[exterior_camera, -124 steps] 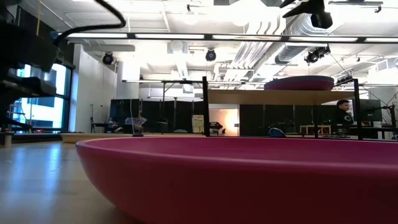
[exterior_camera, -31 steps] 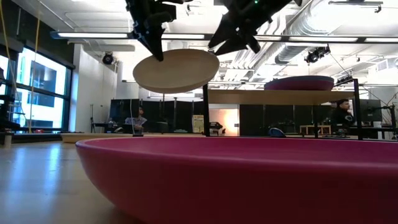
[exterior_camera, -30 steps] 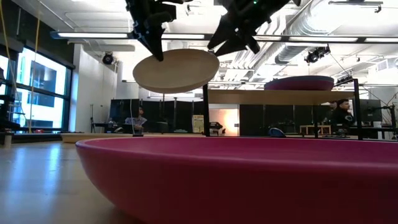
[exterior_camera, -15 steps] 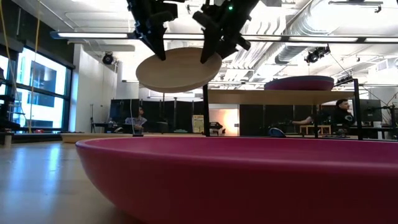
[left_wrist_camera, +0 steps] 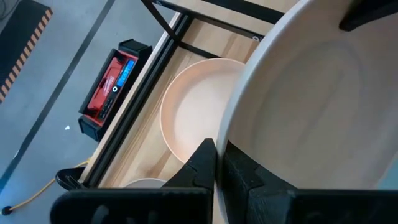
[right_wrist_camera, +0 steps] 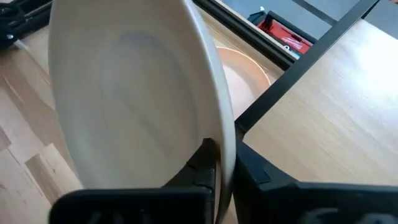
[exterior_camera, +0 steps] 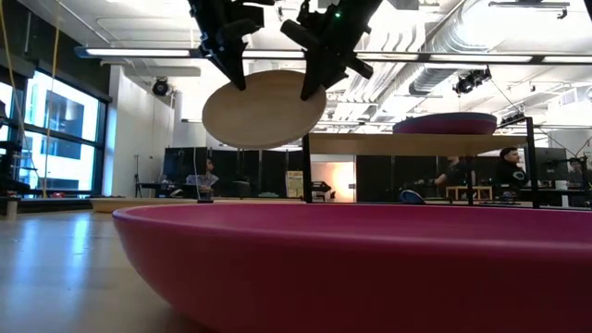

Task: Place and stack plates onto a shelf
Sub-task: Stack the light gray plate on the blue plate on the shelf

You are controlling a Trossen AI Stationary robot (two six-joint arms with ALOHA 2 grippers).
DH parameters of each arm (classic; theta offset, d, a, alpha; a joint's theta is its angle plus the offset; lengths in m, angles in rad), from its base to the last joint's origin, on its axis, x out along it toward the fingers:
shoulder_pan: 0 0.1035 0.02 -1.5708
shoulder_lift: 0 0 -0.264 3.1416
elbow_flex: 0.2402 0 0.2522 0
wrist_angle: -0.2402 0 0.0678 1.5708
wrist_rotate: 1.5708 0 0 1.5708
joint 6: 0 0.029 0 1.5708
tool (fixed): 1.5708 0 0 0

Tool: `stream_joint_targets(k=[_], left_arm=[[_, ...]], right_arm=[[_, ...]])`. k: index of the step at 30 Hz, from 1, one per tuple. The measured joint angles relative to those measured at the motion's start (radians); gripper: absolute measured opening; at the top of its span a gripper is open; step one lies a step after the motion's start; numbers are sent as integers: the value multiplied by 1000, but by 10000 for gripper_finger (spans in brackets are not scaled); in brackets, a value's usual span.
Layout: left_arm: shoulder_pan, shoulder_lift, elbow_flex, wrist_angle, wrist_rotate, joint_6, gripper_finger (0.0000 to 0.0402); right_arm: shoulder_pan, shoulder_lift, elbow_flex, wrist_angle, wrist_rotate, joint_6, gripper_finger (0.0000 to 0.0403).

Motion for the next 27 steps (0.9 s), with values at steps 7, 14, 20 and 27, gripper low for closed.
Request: stream_joint_targets(k=[7, 14, 20, 27], left_arm=[[0, 0, 0, 3, 3, 17, 10], [0, 0, 0, 7, 8, 14, 16], [8, 0, 0, 6, 78, 21, 32], [39, 0, 0, 16, 159, 22, 78]], right_arm=[[6, 0, 0, 3, 7, 66, 2], [7, 0, 0, -1, 5, 119, 1], [8, 0, 0, -14, 0, 144, 1], [8, -3, 18, -65, -9, 179, 0]])
